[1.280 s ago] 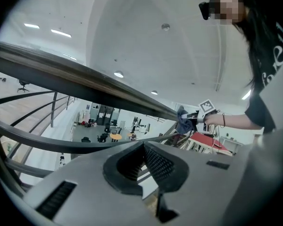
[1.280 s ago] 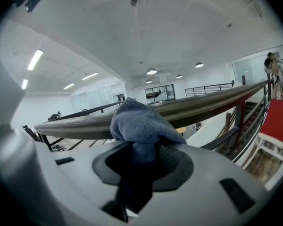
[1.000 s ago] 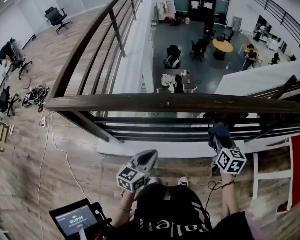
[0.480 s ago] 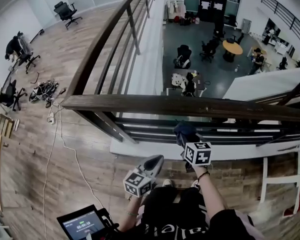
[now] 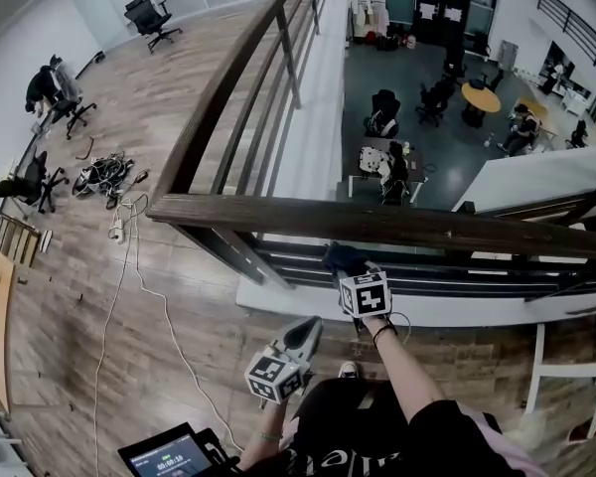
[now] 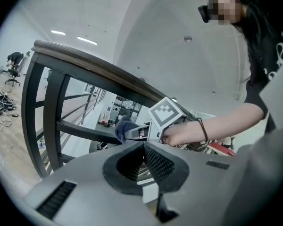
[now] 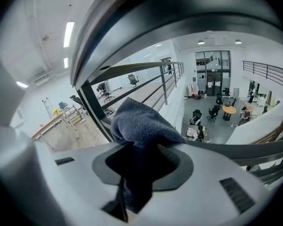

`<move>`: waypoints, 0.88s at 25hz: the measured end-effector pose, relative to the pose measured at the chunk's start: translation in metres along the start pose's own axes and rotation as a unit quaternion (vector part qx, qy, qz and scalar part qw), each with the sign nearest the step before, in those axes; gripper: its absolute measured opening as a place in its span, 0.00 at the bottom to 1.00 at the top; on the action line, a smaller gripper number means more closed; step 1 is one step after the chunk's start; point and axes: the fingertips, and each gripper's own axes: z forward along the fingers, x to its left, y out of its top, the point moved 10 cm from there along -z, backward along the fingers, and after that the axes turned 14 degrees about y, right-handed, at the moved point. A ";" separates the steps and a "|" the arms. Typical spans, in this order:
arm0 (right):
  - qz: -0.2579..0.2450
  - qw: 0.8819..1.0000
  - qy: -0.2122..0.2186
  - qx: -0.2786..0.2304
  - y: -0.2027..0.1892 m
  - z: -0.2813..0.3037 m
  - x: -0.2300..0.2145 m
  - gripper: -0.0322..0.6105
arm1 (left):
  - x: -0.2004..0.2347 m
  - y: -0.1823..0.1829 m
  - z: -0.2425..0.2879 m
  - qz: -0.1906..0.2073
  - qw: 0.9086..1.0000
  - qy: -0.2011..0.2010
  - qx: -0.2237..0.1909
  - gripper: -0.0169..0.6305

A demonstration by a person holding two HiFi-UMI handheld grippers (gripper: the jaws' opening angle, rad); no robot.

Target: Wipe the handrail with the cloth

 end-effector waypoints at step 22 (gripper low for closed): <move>0.075 0.990 -0.120 -0.016 -0.042 -0.129 -0.153 0.21 | -0.091 0.014 0.075 0.031 0.997 -0.065 0.012 0.03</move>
